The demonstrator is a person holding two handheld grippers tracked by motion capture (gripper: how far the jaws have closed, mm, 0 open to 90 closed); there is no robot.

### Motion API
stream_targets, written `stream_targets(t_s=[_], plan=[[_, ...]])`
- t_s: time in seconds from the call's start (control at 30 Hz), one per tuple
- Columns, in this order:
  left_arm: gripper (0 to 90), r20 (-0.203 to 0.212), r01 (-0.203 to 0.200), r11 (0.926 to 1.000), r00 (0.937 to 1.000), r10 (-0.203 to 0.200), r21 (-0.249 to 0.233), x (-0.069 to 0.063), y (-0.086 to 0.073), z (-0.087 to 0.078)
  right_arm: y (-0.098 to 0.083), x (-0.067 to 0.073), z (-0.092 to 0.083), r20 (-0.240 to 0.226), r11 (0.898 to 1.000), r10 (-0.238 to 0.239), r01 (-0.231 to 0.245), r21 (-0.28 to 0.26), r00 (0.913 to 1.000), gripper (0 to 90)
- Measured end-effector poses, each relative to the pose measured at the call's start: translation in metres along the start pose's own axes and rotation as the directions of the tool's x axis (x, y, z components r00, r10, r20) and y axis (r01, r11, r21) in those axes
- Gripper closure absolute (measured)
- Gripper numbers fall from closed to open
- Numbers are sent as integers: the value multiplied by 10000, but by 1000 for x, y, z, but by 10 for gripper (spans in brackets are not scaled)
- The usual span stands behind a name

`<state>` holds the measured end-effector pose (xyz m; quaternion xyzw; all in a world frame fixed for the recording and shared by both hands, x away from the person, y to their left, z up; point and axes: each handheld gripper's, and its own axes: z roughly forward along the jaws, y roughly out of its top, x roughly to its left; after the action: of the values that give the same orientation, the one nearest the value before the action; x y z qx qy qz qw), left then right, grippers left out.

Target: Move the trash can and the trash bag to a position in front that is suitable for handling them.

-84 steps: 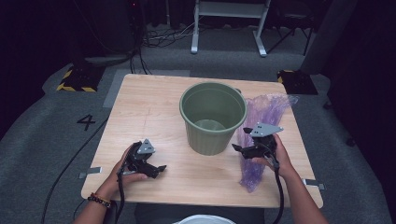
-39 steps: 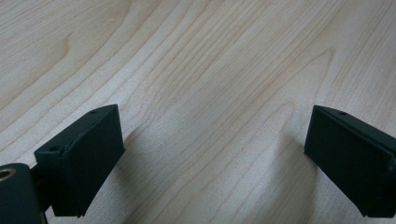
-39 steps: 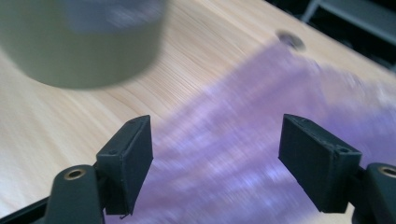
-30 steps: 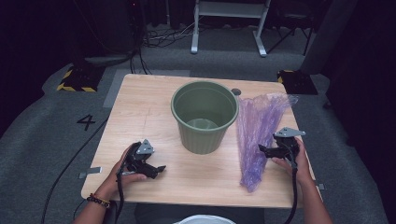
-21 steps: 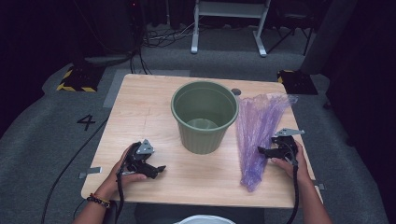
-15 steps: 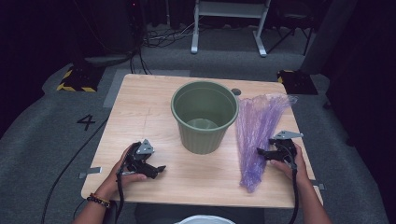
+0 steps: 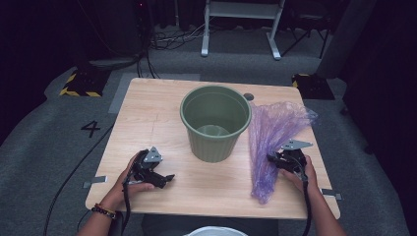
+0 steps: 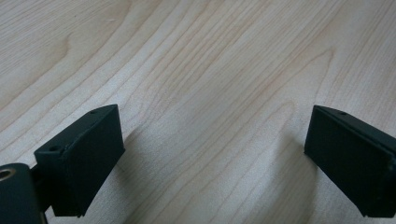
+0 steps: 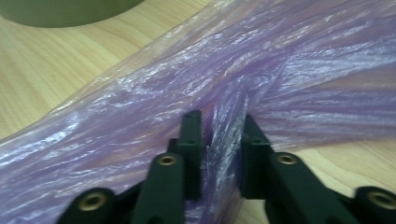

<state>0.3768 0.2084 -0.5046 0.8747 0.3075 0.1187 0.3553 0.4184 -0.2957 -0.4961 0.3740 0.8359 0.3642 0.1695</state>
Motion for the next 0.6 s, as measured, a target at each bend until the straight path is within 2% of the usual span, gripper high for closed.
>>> stream_targets(t_s=[0.1, 0.23, 0.4, 0.6], plan=[[45, 2, 1, 10000, 10000, -1, -1, 0, 0, 0, 0, 3, 2, -115, 9997, -202, 201, -107, 9997, 823], [45, 4, -4, 10000, 10000, 4, 2, 0, 0, 0, 0, 4, 3, -222, 9995, -223, 218, -241, 9995, 855], [44, 3, -2, 10000, 10000, 2, 2, 0, 0, 0, 0, 0, 7, -474, 9989, 119, -140, -442, 9988, 864], [44, 1, -4, 10000, 10000, 4, 3, 0, 0, 0, 7, 4, 14, -519, 9990, 10, -33, -454, 9987, 863]])
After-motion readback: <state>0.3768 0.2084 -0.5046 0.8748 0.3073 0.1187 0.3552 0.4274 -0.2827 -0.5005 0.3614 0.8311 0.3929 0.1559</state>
